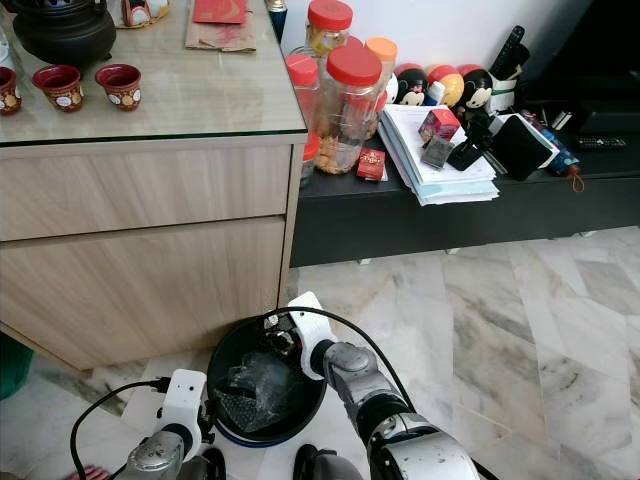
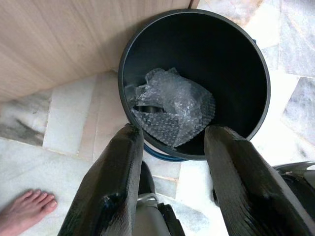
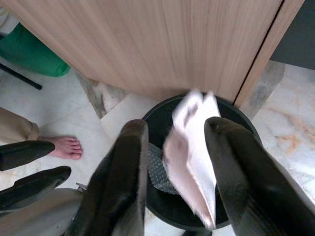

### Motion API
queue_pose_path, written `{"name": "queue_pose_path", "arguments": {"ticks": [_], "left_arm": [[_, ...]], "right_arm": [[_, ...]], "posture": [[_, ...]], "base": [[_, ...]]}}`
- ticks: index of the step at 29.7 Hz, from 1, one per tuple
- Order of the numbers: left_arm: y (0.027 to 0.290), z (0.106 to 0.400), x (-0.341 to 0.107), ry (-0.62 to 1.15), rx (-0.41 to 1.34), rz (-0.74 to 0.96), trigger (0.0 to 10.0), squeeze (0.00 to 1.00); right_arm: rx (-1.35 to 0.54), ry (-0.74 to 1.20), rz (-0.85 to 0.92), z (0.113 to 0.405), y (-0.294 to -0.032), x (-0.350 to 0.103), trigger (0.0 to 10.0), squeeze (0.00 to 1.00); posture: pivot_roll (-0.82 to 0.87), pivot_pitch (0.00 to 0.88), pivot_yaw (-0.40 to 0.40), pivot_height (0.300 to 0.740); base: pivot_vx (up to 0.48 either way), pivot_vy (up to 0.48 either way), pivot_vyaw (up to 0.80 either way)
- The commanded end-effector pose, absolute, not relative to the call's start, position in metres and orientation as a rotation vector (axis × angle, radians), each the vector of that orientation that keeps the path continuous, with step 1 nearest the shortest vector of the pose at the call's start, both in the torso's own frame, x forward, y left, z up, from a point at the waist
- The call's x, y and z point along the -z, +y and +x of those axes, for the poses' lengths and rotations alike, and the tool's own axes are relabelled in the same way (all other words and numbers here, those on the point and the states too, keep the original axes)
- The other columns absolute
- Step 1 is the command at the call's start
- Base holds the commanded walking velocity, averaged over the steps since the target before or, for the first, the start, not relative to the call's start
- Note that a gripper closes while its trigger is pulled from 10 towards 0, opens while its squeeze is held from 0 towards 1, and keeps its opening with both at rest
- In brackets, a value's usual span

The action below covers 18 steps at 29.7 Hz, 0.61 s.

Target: Picking trash to rubbish bin

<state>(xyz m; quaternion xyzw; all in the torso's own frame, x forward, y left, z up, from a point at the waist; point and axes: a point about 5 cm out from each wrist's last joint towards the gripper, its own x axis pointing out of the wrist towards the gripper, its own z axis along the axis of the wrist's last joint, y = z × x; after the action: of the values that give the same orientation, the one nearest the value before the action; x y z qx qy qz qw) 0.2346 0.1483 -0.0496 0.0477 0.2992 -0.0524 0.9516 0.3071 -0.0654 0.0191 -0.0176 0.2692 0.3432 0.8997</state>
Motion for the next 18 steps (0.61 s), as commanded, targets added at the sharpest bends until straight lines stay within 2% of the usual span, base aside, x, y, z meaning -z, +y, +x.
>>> {"name": "queue_pose_path", "arguments": {"ticks": [1,11,12,13,14,18], "left_arm": [[0.144,0.229,0.054,0.637,0.13,0.1,10.0,0.0],[0.144,0.229,0.054,0.64,0.13,0.102,10.0,0.0],[0.145,0.229,0.054,0.642,0.127,0.103,10.0,0.0],[0.145,0.229,0.054,0.642,0.127,0.103,10.0,0.0],[0.145,0.229,0.055,0.645,0.123,0.105,10.0,0.0],[0.152,0.224,0.058,0.662,0.064,0.117,10.0,0.0]], "right_arm": [[-0.694,0.556,-0.027,0.309,-0.07,-0.02,10.0,1.0],[-0.688,0.517,-0.032,0.313,-0.069,-0.025,10.0,1.0],[-0.676,0.511,-0.036,0.315,-0.071,-0.027,10.0,0.68],[-0.676,0.511,-0.036,0.315,-0.071,-0.027,10.0,0.68],[-0.659,0.501,-0.048,0.317,-0.074,-0.028,10.0,0.0],[-0.556,0.477,-0.067,0.328,-0.1,-0.035,10.0,0.0]], "posture": [[0.12,0.174,-0.168,0.74],[0.12,0.179,-0.169,0.74],[0.12,0.183,-0.17,0.74],[0.12,0.183,-0.17,0.74],[0.12,0.187,-0.172,0.74],[0.11,0.194,-0.174,0.74]], "base": [[0.0,0.0,0.0],[0.0,0.0,0.0],[0.0,0.0,0.0],[0.0,0.0,0.0],[0.0,0.0,0.0],[0.0,0.0,0.0]]}}
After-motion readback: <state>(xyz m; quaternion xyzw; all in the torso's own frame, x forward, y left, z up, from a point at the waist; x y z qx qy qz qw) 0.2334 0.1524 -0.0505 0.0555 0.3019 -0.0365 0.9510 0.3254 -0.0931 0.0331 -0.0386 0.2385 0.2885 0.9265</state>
